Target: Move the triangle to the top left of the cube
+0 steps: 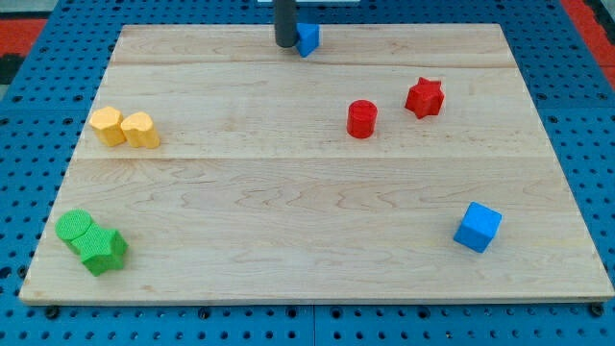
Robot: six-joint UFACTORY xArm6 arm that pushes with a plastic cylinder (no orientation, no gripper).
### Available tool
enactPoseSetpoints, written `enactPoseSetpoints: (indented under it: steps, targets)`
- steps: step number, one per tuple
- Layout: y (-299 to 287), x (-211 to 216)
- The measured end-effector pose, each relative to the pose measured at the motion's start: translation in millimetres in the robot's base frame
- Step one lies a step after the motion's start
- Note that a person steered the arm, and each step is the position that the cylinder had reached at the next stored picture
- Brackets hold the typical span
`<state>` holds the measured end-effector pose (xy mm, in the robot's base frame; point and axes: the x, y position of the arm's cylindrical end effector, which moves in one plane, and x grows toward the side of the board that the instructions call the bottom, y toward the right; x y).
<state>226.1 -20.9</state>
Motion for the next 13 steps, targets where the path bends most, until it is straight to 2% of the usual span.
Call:
enactPoseSetpoints:
  steps: [3,4,5,6,8,9,10,13]
  targets:
    - [15,9]
    - [-33,4]
    - [-1,-32]
    - [23,-31]
    - [132,83]
    - [140,77]
    - [140,92]
    - [156,252]
